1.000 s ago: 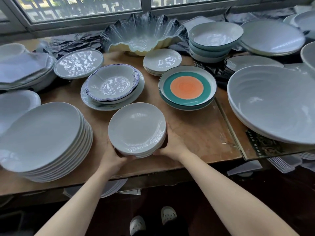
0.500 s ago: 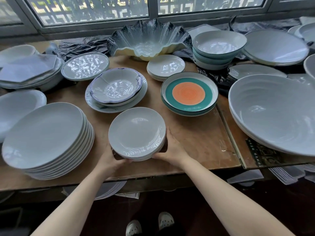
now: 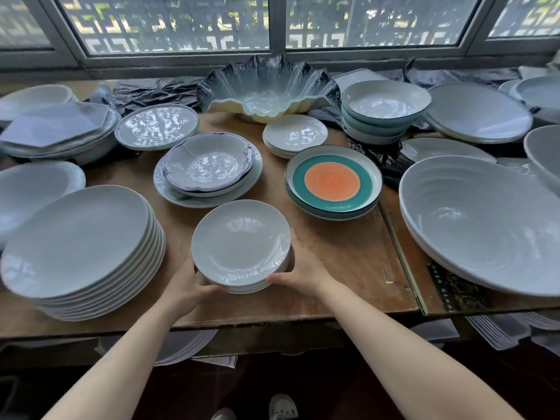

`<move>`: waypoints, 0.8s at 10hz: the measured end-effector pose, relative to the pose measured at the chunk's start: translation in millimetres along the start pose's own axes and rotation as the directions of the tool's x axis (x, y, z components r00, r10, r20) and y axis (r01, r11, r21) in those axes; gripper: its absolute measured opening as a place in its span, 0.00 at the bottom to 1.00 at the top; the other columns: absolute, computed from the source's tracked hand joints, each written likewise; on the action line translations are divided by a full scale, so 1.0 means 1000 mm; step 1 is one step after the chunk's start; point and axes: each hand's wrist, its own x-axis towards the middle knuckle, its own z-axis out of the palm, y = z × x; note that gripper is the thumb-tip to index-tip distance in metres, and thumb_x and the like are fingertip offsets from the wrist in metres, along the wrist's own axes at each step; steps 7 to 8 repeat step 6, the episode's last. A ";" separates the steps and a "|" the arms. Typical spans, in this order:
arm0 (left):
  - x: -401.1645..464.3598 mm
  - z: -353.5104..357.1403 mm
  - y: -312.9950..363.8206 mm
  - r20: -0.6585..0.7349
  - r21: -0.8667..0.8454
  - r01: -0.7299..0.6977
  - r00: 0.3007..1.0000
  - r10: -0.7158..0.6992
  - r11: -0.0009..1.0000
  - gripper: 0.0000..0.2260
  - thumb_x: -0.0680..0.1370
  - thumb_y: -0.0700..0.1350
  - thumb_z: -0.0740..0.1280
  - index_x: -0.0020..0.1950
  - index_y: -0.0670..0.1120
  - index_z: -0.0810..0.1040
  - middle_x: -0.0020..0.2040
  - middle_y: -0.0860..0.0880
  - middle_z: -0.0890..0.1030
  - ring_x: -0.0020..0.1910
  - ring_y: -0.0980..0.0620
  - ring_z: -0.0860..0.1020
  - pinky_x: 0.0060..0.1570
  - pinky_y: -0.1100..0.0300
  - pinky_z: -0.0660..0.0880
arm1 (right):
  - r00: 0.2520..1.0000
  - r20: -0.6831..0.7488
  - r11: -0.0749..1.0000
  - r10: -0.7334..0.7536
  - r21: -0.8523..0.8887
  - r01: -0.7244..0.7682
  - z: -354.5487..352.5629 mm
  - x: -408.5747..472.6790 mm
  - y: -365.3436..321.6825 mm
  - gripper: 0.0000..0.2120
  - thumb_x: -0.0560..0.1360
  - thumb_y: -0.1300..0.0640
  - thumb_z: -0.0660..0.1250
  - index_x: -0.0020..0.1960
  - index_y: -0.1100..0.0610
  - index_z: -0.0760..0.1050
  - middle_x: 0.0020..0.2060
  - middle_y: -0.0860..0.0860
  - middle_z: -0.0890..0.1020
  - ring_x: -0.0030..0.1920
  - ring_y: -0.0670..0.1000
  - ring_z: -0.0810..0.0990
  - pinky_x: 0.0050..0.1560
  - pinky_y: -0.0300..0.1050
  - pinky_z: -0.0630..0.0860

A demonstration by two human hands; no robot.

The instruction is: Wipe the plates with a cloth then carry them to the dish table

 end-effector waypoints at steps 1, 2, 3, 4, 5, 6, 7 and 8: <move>0.002 -0.003 0.005 -0.004 0.044 0.014 1.000 -0.014 0.999 0.44 0.62 0.38 0.82 0.73 0.49 0.64 0.58 0.60 0.74 0.50 0.79 0.70 0.44 0.84 0.66 | 1.000 -0.013 1.000 -0.004 0.013 0.004 -0.001 0.000 -0.001 0.52 0.60 0.49 0.81 0.76 0.46 0.53 0.71 0.44 0.66 0.70 0.42 0.63 0.66 0.36 0.59; 0.003 -0.005 0.005 0.003 0.048 0.024 1.000 -0.024 0.999 0.46 0.60 0.39 0.83 0.73 0.50 0.64 0.62 0.56 0.75 0.55 0.73 0.72 0.49 0.80 0.66 | 1.000 -0.018 0.999 0.015 0.044 -0.014 -0.001 0.000 0.000 0.52 0.60 0.51 0.81 0.75 0.46 0.55 0.71 0.43 0.67 0.69 0.42 0.64 0.66 0.37 0.60; 0.002 -0.005 0.009 0.003 0.037 0.045 0.999 -0.045 0.998 0.47 0.60 0.39 0.83 0.74 0.50 0.63 0.66 0.52 0.74 0.64 0.56 0.72 0.60 0.65 0.66 | 1.000 0.002 0.998 0.029 0.061 -0.029 -0.002 -0.001 -0.002 0.52 0.61 0.51 0.81 0.75 0.45 0.54 0.71 0.42 0.66 0.68 0.41 0.64 0.66 0.37 0.59; -0.002 -0.005 0.009 0.011 0.056 0.025 1.000 -0.026 0.998 0.48 0.62 0.39 0.82 0.75 0.50 0.59 0.69 0.52 0.70 0.66 0.56 0.68 0.64 0.62 0.63 | 0.999 0.017 0.998 0.045 0.050 -0.046 -0.002 -0.002 -0.002 0.49 0.63 0.50 0.79 0.76 0.47 0.54 0.68 0.38 0.64 0.67 0.37 0.62 0.66 0.35 0.59; -0.011 -0.007 0.021 0.000 0.087 -0.016 1.000 0.016 0.996 0.47 0.64 0.39 0.81 0.75 0.50 0.57 0.70 0.49 0.67 0.65 0.57 0.65 0.65 0.61 0.61 | 0.997 -0.047 0.997 0.068 0.035 -0.067 -0.009 -0.009 -0.006 0.43 0.67 0.51 0.77 0.75 0.52 0.58 0.59 0.39 0.64 0.54 0.27 0.60 0.50 0.16 0.56; -0.024 -0.011 0.036 -0.018 0.096 -0.088 0.996 0.090 0.991 0.41 0.63 0.49 0.80 0.69 0.54 0.61 0.67 0.48 0.69 0.66 0.53 0.66 0.66 0.57 0.62 | 0.987 -0.135 0.994 0.082 0.079 -0.072 -0.012 -0.022 -0.013 0.38 0.71 0.51 0.74 0.75 0.56 0.60 0.63 0.41 0.68 0.64 0.38 0.66 0.55 0.18 0.58; -0.024 -0.011 0.036 -0.018 0.096 -0.088 0.996 0.090 0.991 0.41 0.63 0.49 0.80 0.69 0.54 0.61 0.67 0.48 0.69 0.66 0.53 0.66 0.66 0.57 0.62 | 0.987 -0.135 0.994 0.082 0.079 -0.072 -0.012 -0.022 -0.013 0.38 0.71 0.51 0.74 0.75 0.56 0.60 0.63 0.41 0.68 0.64 0.38 0.66 0.55 0.18 0.58; -0.024 -0.011 0.036 -0.018 0.096 -0.088 0.996 0.090 0.991 0.41 0.63 0.49 0.80 0.69 0.54 0.61 0.67 0.48 0.69 0.66 0.53 0.66 0.66 0.57 0.62 | 0.987 -0.135 0.994 0.082 0.079 -0.072 -0.012 -0.022 -0.013 0.38 0.71 0.51 0.74 0.75 0.56 0.60 0.63 0.41 0.68 0.64 0.38 0.66 0.55 0.18 0.58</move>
